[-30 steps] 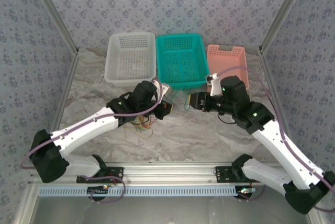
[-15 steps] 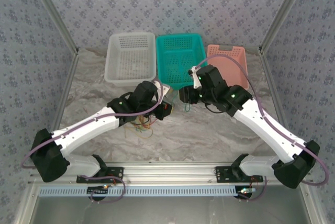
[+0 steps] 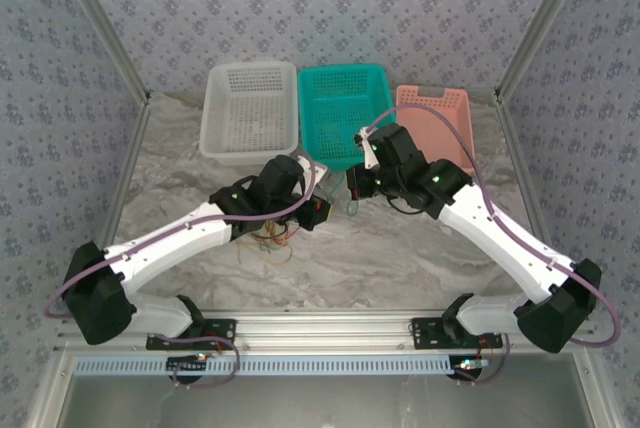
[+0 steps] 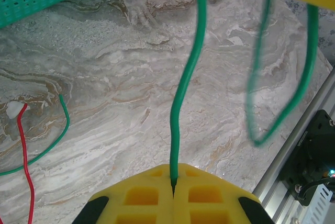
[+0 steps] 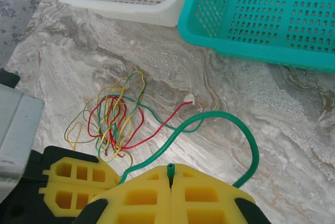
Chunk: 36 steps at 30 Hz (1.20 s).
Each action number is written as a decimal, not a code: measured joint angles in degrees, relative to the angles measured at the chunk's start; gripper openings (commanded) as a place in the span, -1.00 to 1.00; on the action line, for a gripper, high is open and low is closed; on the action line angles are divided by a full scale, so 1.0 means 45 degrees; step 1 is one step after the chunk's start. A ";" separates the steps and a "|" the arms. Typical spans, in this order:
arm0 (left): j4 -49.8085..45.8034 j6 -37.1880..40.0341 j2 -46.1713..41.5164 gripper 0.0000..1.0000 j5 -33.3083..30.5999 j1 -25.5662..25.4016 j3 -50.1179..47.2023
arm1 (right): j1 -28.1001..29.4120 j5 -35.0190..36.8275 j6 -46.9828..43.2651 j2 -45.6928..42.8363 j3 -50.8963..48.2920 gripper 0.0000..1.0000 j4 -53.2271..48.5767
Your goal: Untangle the cables
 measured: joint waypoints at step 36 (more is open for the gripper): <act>0.4522 -0.0117 0.1719 -1.00 -0.0588 -0.2589 -0.1676 | -0.9369 -0.4216 0.3215 0.0267 0.3405 -1.00 0.0923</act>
